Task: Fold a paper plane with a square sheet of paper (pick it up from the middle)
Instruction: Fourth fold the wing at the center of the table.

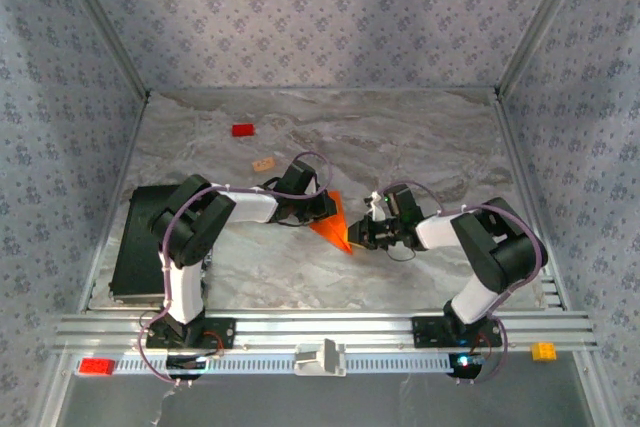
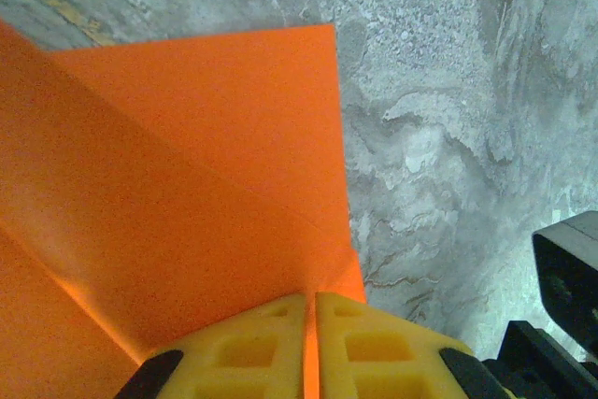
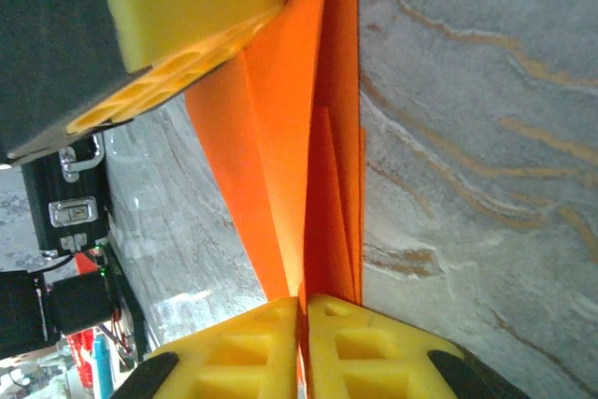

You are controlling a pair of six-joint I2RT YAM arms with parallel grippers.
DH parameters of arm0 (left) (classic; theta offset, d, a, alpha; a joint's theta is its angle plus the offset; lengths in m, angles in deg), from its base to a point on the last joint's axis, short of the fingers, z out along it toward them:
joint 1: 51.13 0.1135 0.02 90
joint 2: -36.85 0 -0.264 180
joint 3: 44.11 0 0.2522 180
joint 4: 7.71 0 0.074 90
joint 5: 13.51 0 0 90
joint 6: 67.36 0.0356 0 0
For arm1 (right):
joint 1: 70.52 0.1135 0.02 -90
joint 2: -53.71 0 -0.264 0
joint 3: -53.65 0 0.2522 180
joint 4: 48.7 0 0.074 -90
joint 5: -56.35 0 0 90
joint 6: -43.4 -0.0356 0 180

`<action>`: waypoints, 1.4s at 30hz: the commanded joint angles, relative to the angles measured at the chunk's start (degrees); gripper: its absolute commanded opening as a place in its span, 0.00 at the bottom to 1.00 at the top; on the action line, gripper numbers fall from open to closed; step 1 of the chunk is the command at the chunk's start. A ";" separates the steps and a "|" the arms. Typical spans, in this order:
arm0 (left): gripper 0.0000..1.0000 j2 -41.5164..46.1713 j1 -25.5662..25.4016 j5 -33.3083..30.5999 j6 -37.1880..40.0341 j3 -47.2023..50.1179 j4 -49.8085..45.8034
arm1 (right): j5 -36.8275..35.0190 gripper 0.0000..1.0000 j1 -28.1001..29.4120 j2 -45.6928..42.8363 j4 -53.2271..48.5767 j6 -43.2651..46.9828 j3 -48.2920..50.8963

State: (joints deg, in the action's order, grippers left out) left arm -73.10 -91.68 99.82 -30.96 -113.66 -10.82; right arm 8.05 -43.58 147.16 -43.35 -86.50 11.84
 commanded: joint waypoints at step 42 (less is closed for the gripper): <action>0.11 -1.57 -0.31 -0.22 0.52 1.04 -2.06 | -4.69 0.07 2.06 -3.40 -12.31 0.52 5.58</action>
State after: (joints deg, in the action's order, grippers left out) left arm -73.14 -91.75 99.85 -30.99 -113.64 -10.82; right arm 4.59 -42.25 142.27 -46.67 -86.10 14.90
